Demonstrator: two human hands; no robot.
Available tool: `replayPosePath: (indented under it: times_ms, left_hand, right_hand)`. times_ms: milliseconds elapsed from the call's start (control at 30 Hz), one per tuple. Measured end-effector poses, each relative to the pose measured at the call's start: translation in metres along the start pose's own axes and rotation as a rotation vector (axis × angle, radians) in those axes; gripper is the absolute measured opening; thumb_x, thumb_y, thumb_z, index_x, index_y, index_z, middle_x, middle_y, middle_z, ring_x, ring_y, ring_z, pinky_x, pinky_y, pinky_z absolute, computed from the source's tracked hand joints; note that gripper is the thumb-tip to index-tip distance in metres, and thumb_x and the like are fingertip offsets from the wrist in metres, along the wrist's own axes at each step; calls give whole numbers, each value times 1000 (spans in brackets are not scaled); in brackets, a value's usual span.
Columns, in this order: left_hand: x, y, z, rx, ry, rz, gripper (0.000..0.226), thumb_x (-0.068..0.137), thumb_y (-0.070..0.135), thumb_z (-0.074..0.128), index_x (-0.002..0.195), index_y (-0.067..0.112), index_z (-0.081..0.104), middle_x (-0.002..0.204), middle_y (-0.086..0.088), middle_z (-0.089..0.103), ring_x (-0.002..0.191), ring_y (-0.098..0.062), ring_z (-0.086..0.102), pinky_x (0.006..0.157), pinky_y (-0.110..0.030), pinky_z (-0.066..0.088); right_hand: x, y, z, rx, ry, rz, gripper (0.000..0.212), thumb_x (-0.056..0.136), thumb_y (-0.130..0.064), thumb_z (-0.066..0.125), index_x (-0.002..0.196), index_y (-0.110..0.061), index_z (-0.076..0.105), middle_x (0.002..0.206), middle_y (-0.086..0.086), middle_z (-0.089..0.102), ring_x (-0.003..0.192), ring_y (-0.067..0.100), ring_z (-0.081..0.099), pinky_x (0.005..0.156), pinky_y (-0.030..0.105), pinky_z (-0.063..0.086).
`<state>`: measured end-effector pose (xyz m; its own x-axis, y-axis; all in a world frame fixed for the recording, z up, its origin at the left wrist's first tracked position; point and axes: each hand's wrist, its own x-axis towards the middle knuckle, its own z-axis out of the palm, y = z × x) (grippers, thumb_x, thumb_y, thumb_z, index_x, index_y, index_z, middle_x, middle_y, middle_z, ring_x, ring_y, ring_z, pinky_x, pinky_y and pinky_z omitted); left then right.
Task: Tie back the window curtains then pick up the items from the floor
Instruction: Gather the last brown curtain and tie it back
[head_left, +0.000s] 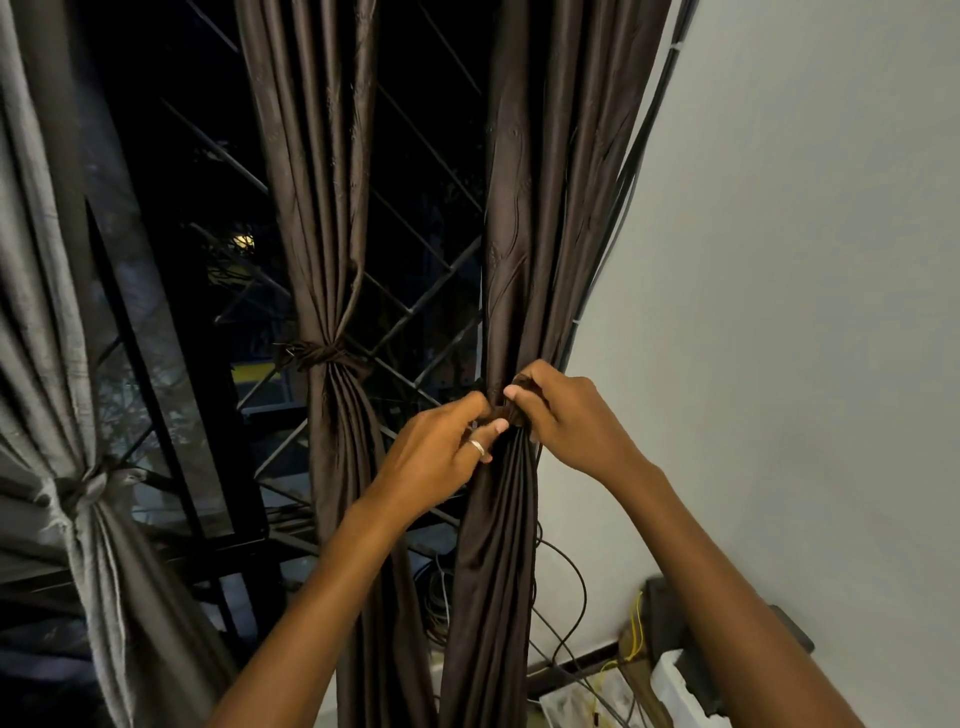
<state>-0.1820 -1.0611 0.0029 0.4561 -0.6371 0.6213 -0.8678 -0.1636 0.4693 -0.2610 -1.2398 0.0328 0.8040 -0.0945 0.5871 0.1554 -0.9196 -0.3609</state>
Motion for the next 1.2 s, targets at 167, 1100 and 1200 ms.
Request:
replayPosePath:
  times_ms: [167, 1100, 1200]
  left_hand:
    - [-3, 3, 17, 558, 196, 284, 17, 103, 29, 53, 95, 16, 60, 101, 3, 63, 65, -17, 60, 44, -36, 48]
    - [44, 12, -17, -82, -299, -105, 33, 86, 16, 58, 60, 21, 38, 56, 6, 42, 53, -9, 42, 55, -34, 35]
    - [46, 9, -15, -227, -332, -179, 31, 87, 8, 55, 62, 17, 40, 58, -1, 49, 57, -6, 59, 58, -32, 42]
  right_hand:
    - [12, -4, -1, -21, 10, 93, 27, 102, -37, 58, 86, -15, 60, 74, 1, 66, 65, 15, 62, 62, 35, 51]
    - [-18, -19, -5, 489, 84, 223, 11, 101, -15, 58, 112, -17, 61, 88, -2, 74, 61, 20, 72, 55, 33, 60]
    - [-35, -20, 2, 534, 55, 207, 35, 95, 0, 57, 120, -23, 54, 110, -9, 68, 65, 23, 72, 55, 29, 57]
